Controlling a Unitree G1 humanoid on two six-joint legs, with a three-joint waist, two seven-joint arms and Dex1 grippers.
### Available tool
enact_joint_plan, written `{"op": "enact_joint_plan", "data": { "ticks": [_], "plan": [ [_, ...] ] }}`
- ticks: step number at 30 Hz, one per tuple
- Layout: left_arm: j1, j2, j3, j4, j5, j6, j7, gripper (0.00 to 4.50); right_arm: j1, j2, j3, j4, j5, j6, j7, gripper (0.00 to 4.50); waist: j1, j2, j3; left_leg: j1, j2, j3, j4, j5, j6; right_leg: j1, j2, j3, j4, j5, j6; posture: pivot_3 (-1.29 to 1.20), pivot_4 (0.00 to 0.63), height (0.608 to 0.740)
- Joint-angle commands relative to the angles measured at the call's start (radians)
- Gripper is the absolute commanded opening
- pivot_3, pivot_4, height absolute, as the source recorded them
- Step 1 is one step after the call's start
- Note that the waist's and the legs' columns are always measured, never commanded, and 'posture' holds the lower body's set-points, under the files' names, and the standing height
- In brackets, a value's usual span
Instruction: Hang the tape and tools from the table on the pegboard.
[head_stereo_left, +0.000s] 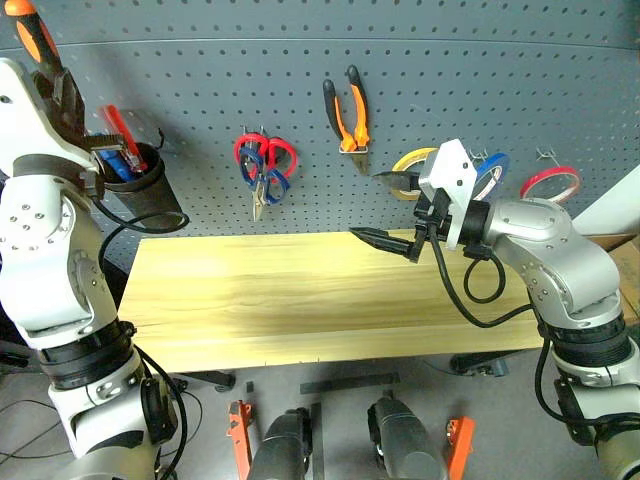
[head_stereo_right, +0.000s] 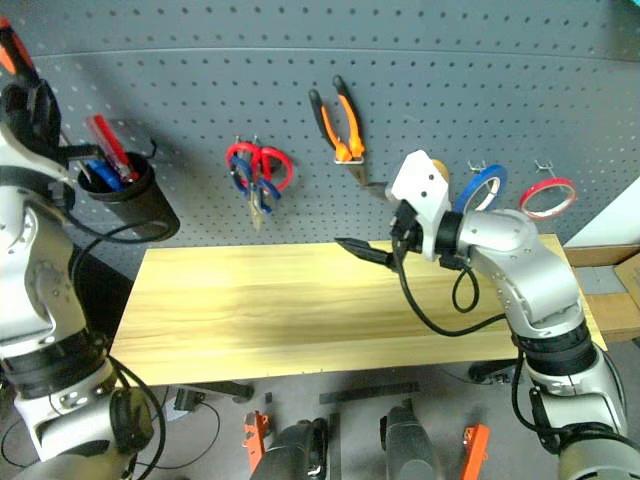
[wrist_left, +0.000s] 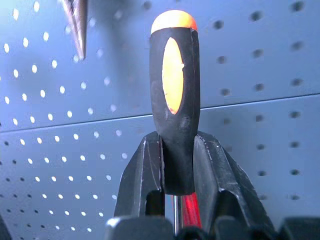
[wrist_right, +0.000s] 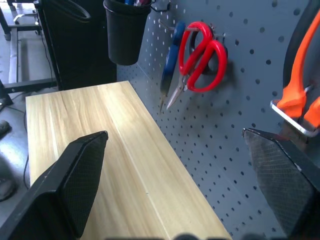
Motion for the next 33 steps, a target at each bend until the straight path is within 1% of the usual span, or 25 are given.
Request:
{"op": "enact_joint_plan", "data": {
  "ticks": [1, 5, 7, 8, 12, 15, 16, 17, 19, 20, 22, 24, 25, 27, 28, 30, 31, 33],
  "plan": [
    [-0.007, -0.007, 0.000, 0.043, 0.002, -0.105, 0.010, 0.47, -0.015, 0.000, -0.010, -0.025, -0.004, -0.017, 0.007, 4.50, -0.005, -0.002, -0.006, 0.000, 0.000, 0.000, 0.000, 0.000, 0.000, 0.000, 0.000, 0.000, 0.000, 0.000, 0.000, -0.17, 0.146, 0.740],
    [0.017, -0.033, -0.010, 0.090, 0.001, -0.167, 0.013, 0.47, -0.014, 0.002, -0.020, -0.045, 0.010, -0.008, 0.007, 4.50, -0.008, -0.001, -0.016, 0.000, 0.000, 0.000, 0.000, 0.000, 0.000, 0.000, 0.000, 0.000, 0.000, 0.000, 0.000, -0.19, 0.145, 0.740],
    [0.038, -0.042, -0.005, 0.082, -0.014, -0.174, 0.006, 1.18, -0.010, -0.002, -0.027, -0.057, 0.023, 0.004, 0.010, 4.50, -0.010, -0.001, -0.018, 0.000, 0.000, 0.000, 0.001, 0.000, 0.000, 0.000, 0.000, 0.001, 0.001, 0.000, 0.000, -0.19, 0.145, 0.740],
    [0.046, -0.044, -0.002, 0.075, -0.020, -0.175, 0.003, 1.38, -0.008, -0.005, -0.029, -0.062, 0.029, 0.010, 0.011, 4.50, -0.011, -0.002, -0.019, 0.000, 0.000, 0.000, 0.001, 0.000, 0.000, 0.000, 0.000, 0.001, 0.001, 0.001, 0.000, -0.19, 0.145, 0.740],
    [0.082, -0.044, 0.013, 0.015, -0.034, -0.159, 0.014, 2.76, 0.004, -0.015, -0.038, -0.073, 0.040, 0.028, 0.016, 4.50, -0.018, -0.001, -0.022, 0.000, 0.000, 0.000, 0.001, 0.000, 0.000, 0.000, 0.000, 0.002, 0.002, 0.001, -0.001, -0.19, 0.144, 0.740],
    [0.080, -0.037, 0.015, -0.029, -0.051, -0.160, 0.011, 3.79, 0.012, -0.018, -0.053, -0.084, 0.060, 0.045, 0.015, 4.50, -0.023, -0.002, -0.026, 0.000, 0.000, 0.000, 0.001, 0.000, 0.000, 0.000, 0.000, 0.002, 0.002, 0.001, -0.001, -0.18, 0.143, 0.740],
    [0.074, -0.029, 0.004, -0.059, -0.057, -0.165, -0.003, 4.06, 0.017, -0.021, -0.067, -0.094, 0.079, 0.057, 0.015, 4.50, -0.025, -0.002, -0.027, 0.000, 0.000, 0.000, 0.001, 0.000, 0.000, 0.000, 0.000, 0.002, 0.002, 0.001, -0.001, -0.18, 0.138, 0.740],
    [0.071, -0.022, -0.004, -0.079, -0.062, -0.168, -0.013, 4.06, 0.021, -0.022, -0.077, -0.100, 0.092, 0.066, 0.014, 4.50, -0.026, -0.002, -0.029, 0.000, 0.000, 0.000, 0.002, 0.000, 0.000, 0.000, 0.000, 0.002, 0.002, 0.001, -0.001, -0.18, 0.138, 0.740],
    [0.080, 0.010, -0.088, -0.183, -0.081, -0.155, -0.100, 4.06, 0.036, -0.030, -0.134, -0.131, 0.158, 0.118, 0.008, 4.50, -0.026, -0.004, -0.033, 0.000, 0.000, 0.000, 0.002, 0.000, 0.000, 0.000, 0.000, 0.002, 0.002, 0.001, -0.001, -0.17, 0.133, 0.740],
    [0.084, 0.019, -0.110, -0.214, -0.090, -0.145, -0.123, 4.06, 0.042, -0.034, -0.152, -0.142, 0.180, 0.135, 0.007, 4.50, -0.024, -0.004, -0.037, 0.000, 0.000, -0.001, 0.002, 0.000, 0.000, 0.000, 0.000, 0.002, 0.002, 0.001, -0.001, -0.17, 0.133, 0.740],
    [0.121, 0.011, -0.149, -0.289, -0.131, -0.091, -0.152, 4.06, 0.070, -0.056, -0.185, -0.173, 0.219, 0.168, 0.008, 4.50, -0.024, -0.001, -0.045, 0.000, 0.000, -0.001, 0.002, 0.000, 0.000, 0.001, -0.001, 0.003, 0.001, 0.001, -0.001, -0.15, 0.124, 0.740],
    [0.212, -0.003, -0.178, -0.359, -0.176, -0.027, -0.180, 4.06, 0.116, -0.080, -0.215, -0.214, 0.261, 0.198, 0.008, 4.50, -0.023, 0.003, -0.060, 0.000, 0.000, 0.000, 0.002, 0.000, 0.000, 0.001, -0.001, 0.004, 0.001, 0.001, 0.000, -0.15, 0.119, 0.740],
    [0.274, -0.012, -0.198, -0.395, -0.226, 0.033, -0.201, 4.06, 0.143, -0.085, -0.225, -0.233, 0.276, 0.214, -0.003, 4.50, -0.025, 0.006, -0.065, 0.000, 0.000, 0.000, 0.000, 0.000, 0.001, 0.001, -0.001, 0.004, 0.000, 0.001, 0.000, -0.14, 0.117, 0.740],
    [0.374, -0.016, -0.235, -0.445, -0.291, 0.126, -0.232, 4.06, 0.184, -0.079, -0.236, -0.258, 0.301, 0.241, -0.040, 4.50, -0.031, 0.010, -0.074, 0.004, 0.000, 0.001, -0.001, -0.001, 0.001, 0.003, 0.000, 0.005, 0.001, 0.001, 0.000, -0.14, 0.110, 0.740],
    [0.420, -0.019, -0.254, -0.462, -0.335, 0.203, -0.235, 4.06, 0.210, -0.068, -0.233, -0.276, 0.309, 0.249, -0.062, 4.50, -0.032, 0.010, -0.074, 0.005, 0.001, 0.001, -0.001, -0.001, 0.001, 0.003, 0.001, 0.006, 0.003, 0.001, 0.000, -0.14, 0.107, 0.740],
    [0.495, -0.015, -0.291, -0.481, -0.319, 0.226, -0.235, 4.06, 0.265, -0.042, -0.216, -0.309, 0.317, 0.259, -0.106, 4.50, -0.031, 0.010, -0.075, 0.006, 0.002, 0.001, 0.001, -0.002, 0.005, 0.002, 0.002, 0.006, 0.009, 0.001, -0.001, -0.14, 0.107, 0.740],
    [0.524, -0.021, -0.304, -0.485, -0.314, 0.236, -0.226, 4.06, 0.297, -0.031, -0.201, -0.319, 0.305, 0.250, -0.123, 4.50, -0.027, 0.010, -0.075, 0.007, 0.002, 0.000, 0.001, -0.002, 0.004, 0.002, 0.002, 0.006, 0.012, 0.001, -0.001, -0.14, 0.097, 0.740],
    [0.566, -0.053, -0.306, -0.478, -0.314, 0.212, -0.218, 4.06, 0.367, -0.002, -0.174, -0.314, 0.262, 0.223, -0.166, 4.50, -0.013, 0.011, -0.081, 0.008, 0.002, 0.000, 0.003, -0.001, 0.003, 0.002, 0.002, 0.006, 0.016, 0.002, -0.001, -0.15, 0.094, 0.740]
  ]
}}
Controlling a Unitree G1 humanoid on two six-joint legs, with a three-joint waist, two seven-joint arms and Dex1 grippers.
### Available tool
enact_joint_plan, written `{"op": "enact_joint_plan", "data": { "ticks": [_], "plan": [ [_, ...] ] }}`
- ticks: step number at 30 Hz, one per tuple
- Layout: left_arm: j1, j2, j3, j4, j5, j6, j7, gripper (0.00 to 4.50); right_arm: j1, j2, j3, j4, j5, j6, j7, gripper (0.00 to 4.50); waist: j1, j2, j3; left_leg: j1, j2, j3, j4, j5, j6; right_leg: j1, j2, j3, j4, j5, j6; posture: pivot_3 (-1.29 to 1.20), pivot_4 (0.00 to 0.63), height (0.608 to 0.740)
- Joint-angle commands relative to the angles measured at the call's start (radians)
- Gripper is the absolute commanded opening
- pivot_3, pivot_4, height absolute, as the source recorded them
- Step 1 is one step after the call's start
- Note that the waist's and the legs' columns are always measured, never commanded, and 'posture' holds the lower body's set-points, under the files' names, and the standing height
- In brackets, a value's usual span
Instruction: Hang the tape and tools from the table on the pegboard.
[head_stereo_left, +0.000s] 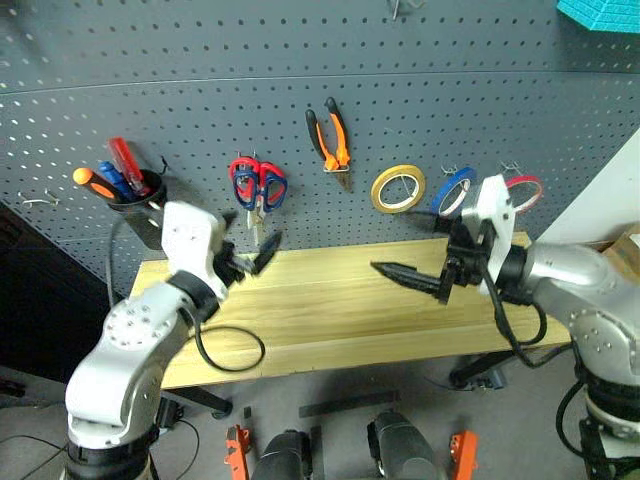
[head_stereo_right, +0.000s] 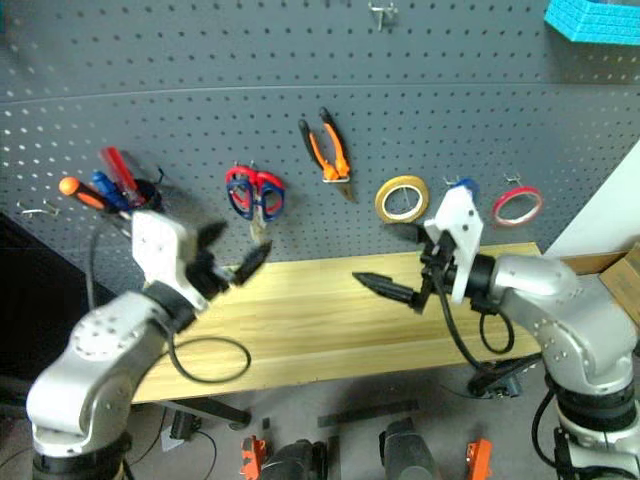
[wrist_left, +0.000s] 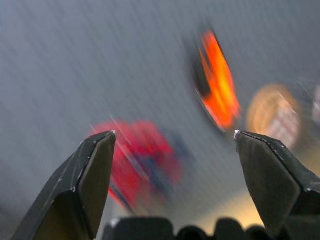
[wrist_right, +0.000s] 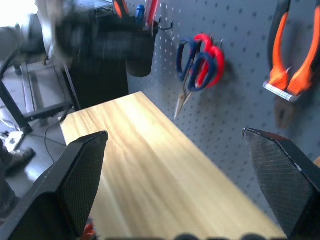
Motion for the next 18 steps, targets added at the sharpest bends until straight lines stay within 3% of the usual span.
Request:
{"op": "enact_joint_plan", "data": {
  "ticks": [1, 8, 13, 18],
  "plan": [
    [0.039, -0.033, 0.003, -0.042, 0.005, -0.044, 0.007, 4.06, 0.088, 0.042, 0.037, -0.014, -0.069, -0.065, -0.077, 4.50, 0.017, 0.001, -0.009, 0.001, 0.000, 0.000, 0.000, 0.001, 0.000, 0.001, 0.000, 0.000, 0.000, 0.001, -0.002, -0.15, 0.091, 0.740],
    [0.183, -0.071, -0.100, 0.138, 0.201, -0.331, -0.009, 4.06, 0.285, 0.190, 0.133, 0.264, -0.435, -0.440, -0.305, 4.50, 0.046, 0.008, -0.033, 0.033, 0.001, 0.000, -0.006, 0.002, 0.000, 0.033, 0.002, 0.000, -0.016, 0.003, -0.001, -0.16, 0.057, 0.740],
    [0.238, -0.136, -0.098, 0.320, 0.281, -0.487, 0.026, 4.06, 0.340, 0.274, 0.123, 0.484, -0.595, -0.728, -0.424, 4.50, 0.052, 0.010, -0.056, 0.033, 0.001, 0.000, -0.006, 0.001, 0.001, 0.033, 0.002, 0.000, -0.021, 0.006, 0.000, -0.14, 0.034, 0.740],
    [0.254, -0.187, -0.043, 0.473, 0.322, -0.597, 0.094, 4.06, 0.329, 0.344, 0.065, 0.684, -0.629, -0.969, -0.479, 4.50, 0.053, 0.012, -0.075, 0.033, 0.001, -0.001, -0.007, 0.001, 0.001, 0.032, 0.003, 0.000, -0.021, 0.006, -0.001, -0.12, 0.013, 0.740]
  ]
}}
